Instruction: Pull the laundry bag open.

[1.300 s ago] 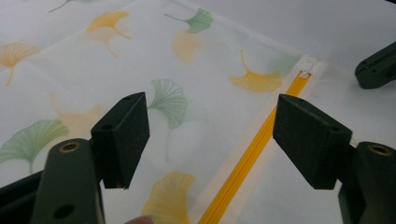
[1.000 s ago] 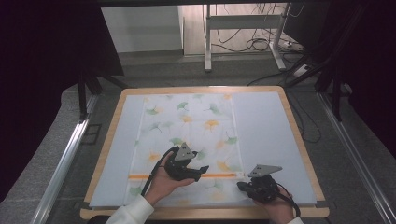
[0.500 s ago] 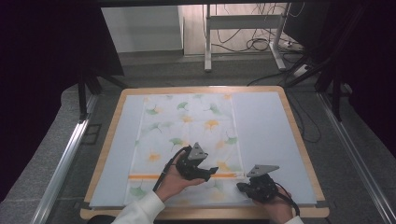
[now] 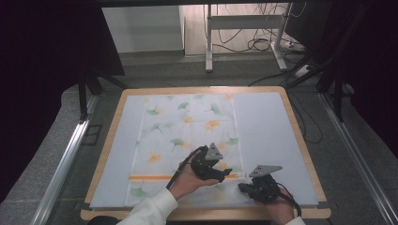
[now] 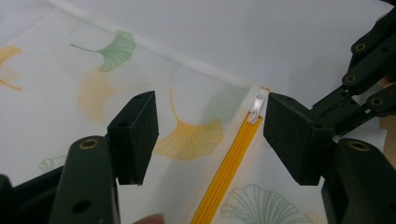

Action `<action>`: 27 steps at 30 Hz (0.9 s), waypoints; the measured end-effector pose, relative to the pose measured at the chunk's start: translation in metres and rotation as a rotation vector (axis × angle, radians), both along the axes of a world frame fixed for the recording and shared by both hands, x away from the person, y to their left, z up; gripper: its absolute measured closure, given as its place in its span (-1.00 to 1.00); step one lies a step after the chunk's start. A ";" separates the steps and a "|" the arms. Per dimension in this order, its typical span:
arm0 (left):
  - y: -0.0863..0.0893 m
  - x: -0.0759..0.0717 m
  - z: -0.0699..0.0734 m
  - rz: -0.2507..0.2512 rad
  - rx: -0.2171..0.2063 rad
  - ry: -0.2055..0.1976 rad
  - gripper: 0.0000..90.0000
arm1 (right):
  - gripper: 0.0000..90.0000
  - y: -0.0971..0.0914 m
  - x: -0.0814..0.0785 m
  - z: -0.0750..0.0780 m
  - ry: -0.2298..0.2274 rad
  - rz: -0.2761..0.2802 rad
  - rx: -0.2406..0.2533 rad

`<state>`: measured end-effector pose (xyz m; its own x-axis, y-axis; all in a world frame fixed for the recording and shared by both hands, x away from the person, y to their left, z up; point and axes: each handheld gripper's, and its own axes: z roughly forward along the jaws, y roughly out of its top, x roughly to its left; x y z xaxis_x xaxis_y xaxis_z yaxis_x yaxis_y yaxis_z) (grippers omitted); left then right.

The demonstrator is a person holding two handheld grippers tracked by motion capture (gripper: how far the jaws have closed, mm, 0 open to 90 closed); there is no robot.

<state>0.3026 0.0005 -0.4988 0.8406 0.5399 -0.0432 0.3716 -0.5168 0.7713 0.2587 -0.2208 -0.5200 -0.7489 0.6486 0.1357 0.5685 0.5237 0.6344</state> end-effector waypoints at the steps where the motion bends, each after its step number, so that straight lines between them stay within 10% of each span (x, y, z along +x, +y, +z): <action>1: -0.001 0.001 -0.001 -0.007 0.012 -0.004 -0.21 | 0.97 0.000 0.000 0.000 -0.001 0.001 -0.002; 27: -0.043 0.011 -0.013 -0.045 0.031 0.062 -0.05 | 0.97 -0.002 0.001 0.000 0.013 0.001 0.012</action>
